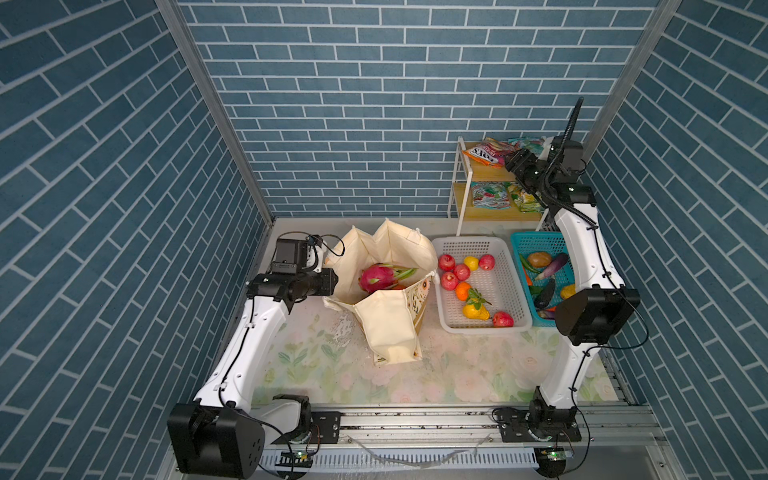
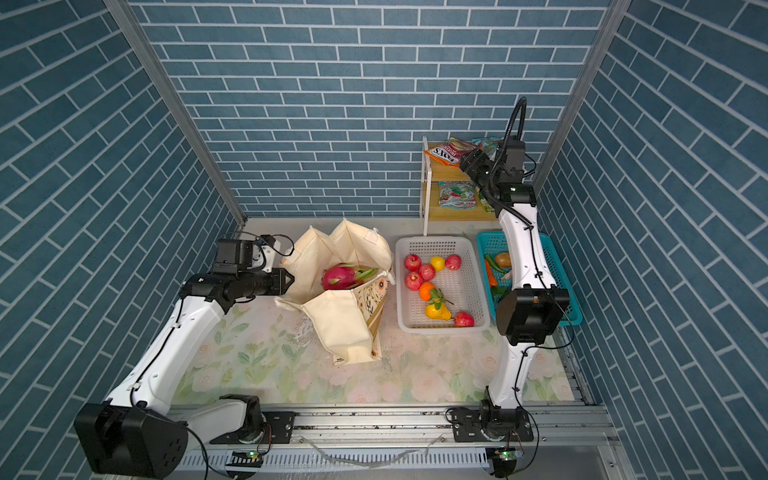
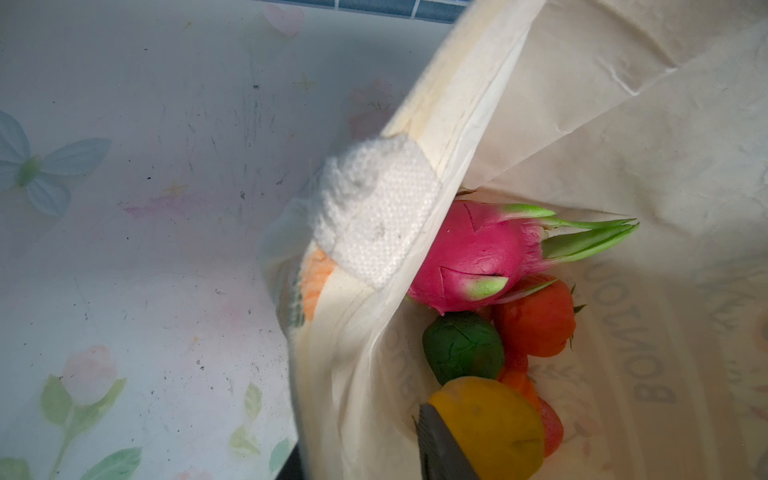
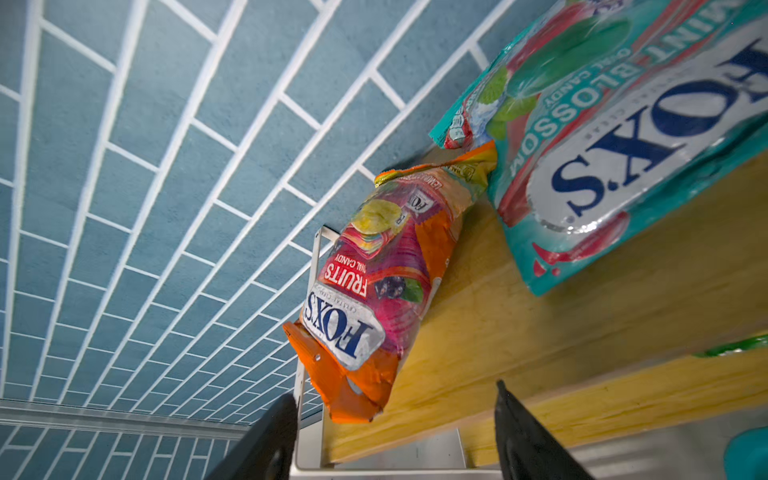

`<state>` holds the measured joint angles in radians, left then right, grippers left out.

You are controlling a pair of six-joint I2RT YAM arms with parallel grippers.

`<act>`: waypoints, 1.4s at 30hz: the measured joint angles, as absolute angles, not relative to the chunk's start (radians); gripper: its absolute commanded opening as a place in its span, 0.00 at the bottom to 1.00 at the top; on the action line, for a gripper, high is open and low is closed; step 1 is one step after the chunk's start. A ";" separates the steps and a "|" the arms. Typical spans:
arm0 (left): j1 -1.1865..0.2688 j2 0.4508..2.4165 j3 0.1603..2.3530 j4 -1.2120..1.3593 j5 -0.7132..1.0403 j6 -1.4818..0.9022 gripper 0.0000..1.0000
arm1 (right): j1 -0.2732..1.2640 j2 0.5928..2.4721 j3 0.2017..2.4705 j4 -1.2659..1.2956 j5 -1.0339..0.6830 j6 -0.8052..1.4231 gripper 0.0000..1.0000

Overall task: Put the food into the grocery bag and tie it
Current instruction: 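Close the right gripper on the Fox's Fruits candy bag and lift it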

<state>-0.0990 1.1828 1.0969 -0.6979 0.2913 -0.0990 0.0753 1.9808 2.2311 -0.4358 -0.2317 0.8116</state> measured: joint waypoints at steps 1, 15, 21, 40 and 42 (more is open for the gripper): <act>-0.099 1.183 1.097 -0.698 0.291 -0.099 0.38 | 0.075 1.991 2.241 -0.434 -0.236 0.817 0.73; -0.099 1.183 1.097 -0.698 0.291 -0.098 0.38 | 0.075 2.103 2.357 -0.430 -0.285 0.900 0.65; -0.099 1.183 1.097 -0.698 0.291 -0.098 0.38 | 0.076 2.148 2.395 -0.429 -0.286 0.930 0.62; -0.099 1.182 1.097 -0.701 0.280 -0.096 0.38 | 0.087 2.201 2.439 -0.392 -0.286 1.025 0.15; -0.099 1.180 1.097 -0.702 0.280 -0.096 0.38 | 0.087 2.201 2.439 -0.393 -0.288 1.027 0.08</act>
